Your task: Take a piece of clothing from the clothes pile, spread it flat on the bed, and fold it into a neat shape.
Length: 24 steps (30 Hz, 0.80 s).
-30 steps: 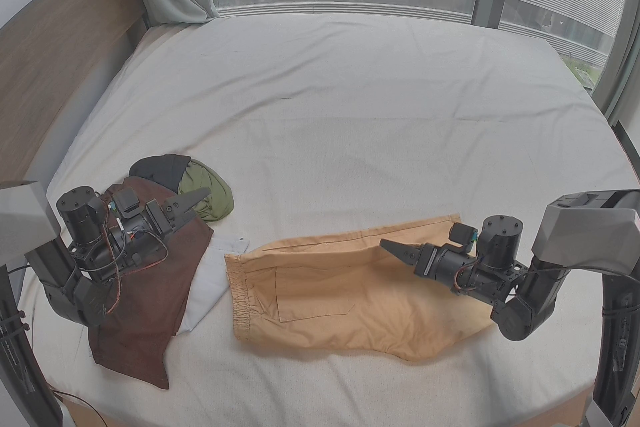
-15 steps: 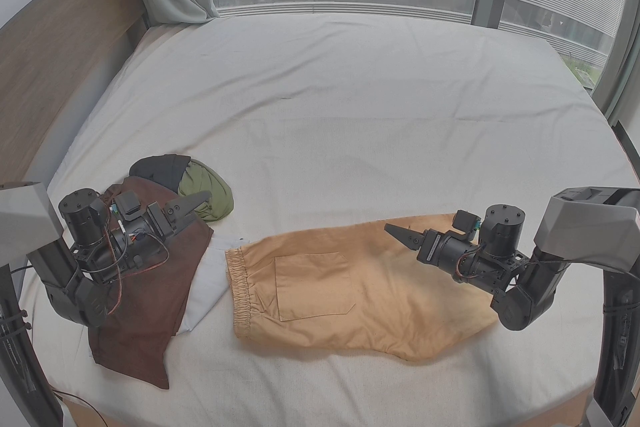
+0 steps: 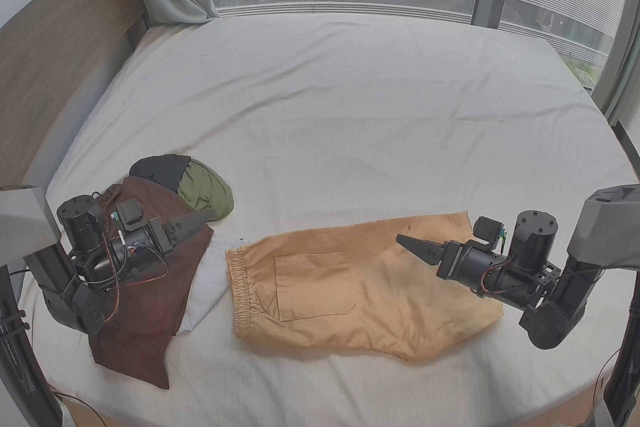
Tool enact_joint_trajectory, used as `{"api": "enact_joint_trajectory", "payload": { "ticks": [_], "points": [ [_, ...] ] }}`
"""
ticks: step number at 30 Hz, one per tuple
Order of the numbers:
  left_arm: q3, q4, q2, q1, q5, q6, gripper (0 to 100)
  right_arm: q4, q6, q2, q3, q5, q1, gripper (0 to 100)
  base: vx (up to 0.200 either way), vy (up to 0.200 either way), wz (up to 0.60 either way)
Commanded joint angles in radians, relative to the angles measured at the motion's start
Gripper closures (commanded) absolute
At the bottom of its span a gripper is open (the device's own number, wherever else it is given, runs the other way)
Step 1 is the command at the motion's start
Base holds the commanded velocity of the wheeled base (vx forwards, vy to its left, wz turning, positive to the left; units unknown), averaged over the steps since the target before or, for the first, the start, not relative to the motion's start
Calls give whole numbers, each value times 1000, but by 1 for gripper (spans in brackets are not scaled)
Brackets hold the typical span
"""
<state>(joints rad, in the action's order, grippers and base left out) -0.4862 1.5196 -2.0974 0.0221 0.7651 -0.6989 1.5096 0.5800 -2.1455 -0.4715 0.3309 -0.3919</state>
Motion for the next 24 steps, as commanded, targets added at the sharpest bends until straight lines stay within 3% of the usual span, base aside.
{"api": "enact_joint_trajectory", "payload": {
  "ticks": [1,24],
  "points": [
    [29,1,-30,2,16,65,0,34,-37,65,91,28,1,0,0,0,0],
    [84,-1,-200,45,8,108,0,32,-68,79,74,31,-4,0,0,0,0]
  ]
}}
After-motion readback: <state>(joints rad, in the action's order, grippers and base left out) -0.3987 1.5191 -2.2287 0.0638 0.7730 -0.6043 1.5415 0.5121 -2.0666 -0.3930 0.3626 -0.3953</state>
